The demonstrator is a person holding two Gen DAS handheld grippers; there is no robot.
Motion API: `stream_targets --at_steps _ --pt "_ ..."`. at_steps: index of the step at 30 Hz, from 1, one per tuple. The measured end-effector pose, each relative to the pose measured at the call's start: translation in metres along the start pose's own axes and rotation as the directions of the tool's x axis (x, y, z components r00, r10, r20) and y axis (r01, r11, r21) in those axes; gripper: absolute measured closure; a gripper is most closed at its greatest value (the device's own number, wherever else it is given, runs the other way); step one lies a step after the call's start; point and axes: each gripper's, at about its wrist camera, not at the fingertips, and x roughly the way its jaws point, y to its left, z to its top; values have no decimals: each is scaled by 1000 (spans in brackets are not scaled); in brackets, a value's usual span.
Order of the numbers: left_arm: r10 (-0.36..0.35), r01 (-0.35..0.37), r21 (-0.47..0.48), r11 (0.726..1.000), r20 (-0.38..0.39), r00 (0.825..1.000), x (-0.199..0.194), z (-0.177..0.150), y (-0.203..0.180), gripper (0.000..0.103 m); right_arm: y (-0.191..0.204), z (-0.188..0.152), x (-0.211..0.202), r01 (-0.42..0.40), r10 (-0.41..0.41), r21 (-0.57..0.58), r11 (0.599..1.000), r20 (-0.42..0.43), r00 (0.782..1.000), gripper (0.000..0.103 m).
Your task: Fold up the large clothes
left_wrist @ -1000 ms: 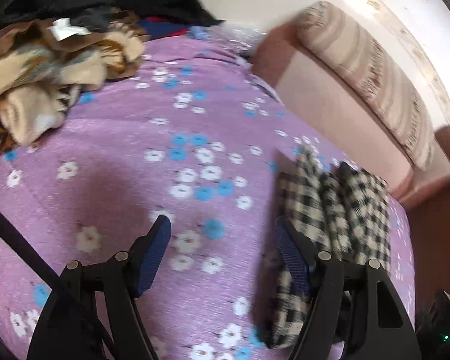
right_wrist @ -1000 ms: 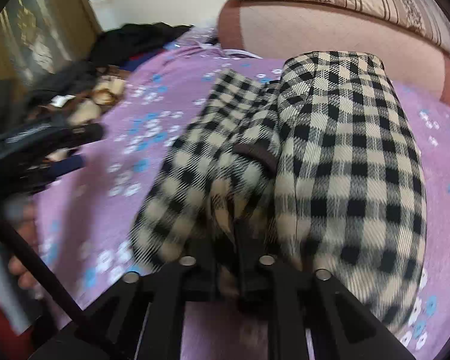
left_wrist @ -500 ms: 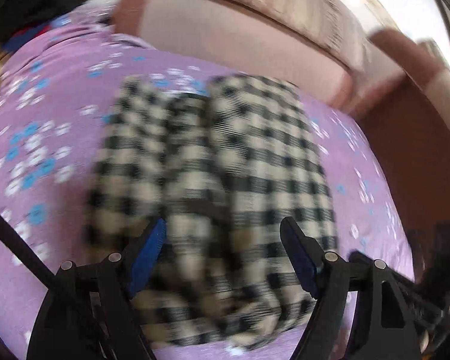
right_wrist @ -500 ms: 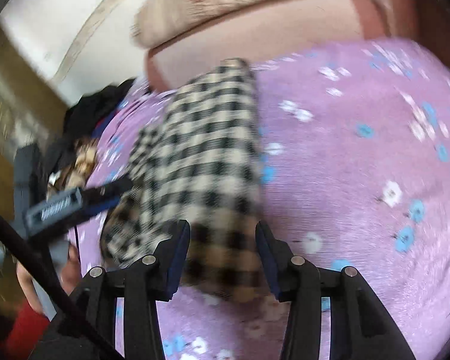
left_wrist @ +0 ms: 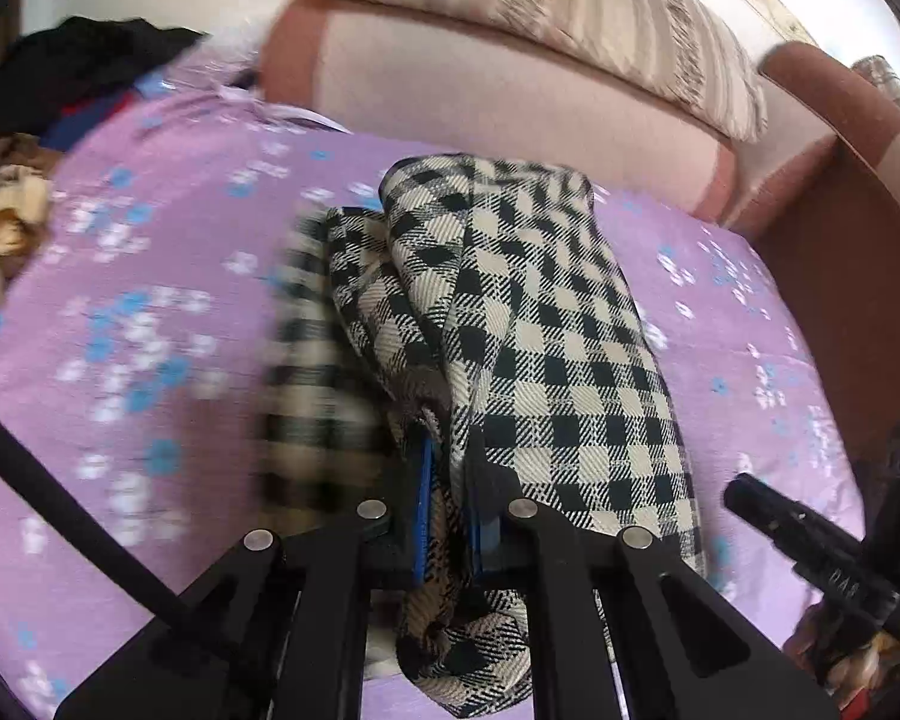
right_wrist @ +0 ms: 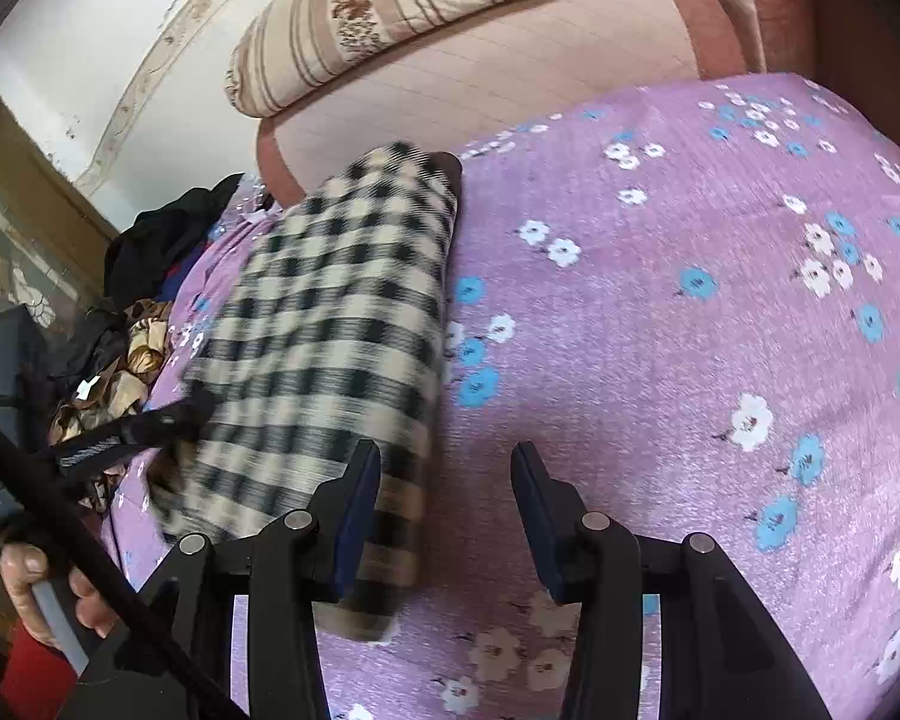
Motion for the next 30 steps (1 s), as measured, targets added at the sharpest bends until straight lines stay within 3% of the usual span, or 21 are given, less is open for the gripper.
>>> stream_targets --at_steps 3,6,9,11,14,17,20,22,24,26,28,30 --pt "54 -56 -64 996 -34 998 3 -6 29 93 10 0 1 -13 13 -25 1000 0 1000 53" --pt "156 -169 -98 981 -126 980 32 -19 40 89 21 -3 5 -8 8 -65 998 -8 1000 53" --pt "282 -282 21 959 -97 954 30 -19 11 86 28 -9 14 22 -25 -109 994 -27 999 53" --pt "305 -298 86 951 -88 948 27 -20 -3 86 29 -11 19 34 -39 -116 993 -37 999 53" --pt "258 -255 52 966 -75 963 16 -19 7 83 25 -11 16 51 -54 -105 993 -23 998 53" --pt "154 -158 -110 981 -41 987 -2 -15 41 78 22 -4 4 49 -48 -87 995 15 999 53" --pt "109 -100 -209 973 27 994 -22 -26 60 77 19 4 -10 33 -30 -62 998 60 998 53" --pt "116 -101 -205 973 62 991 -28 -35 59 77 19 6 -13 26 -23 -50 998 71 997 53" --pt "88 -73 -187 980 77 993 -30 -40 58 67 22 8 -14 14 -12 -33 999 80 997 53" --pt "49 -34 -160 987 94 994 -28 -47 52 47 31 12 -12 -33 35 -23 999 75 997 53" --pt "23 -9 -141 990 99 995 -25 -50 49 41 47 16 -6 -68 70 -43 997 58 996 53" --pt "9 1 -113 994 85 996 -18 -51 47 41 71 22 6 -66 70 -93 993 35 997 53"
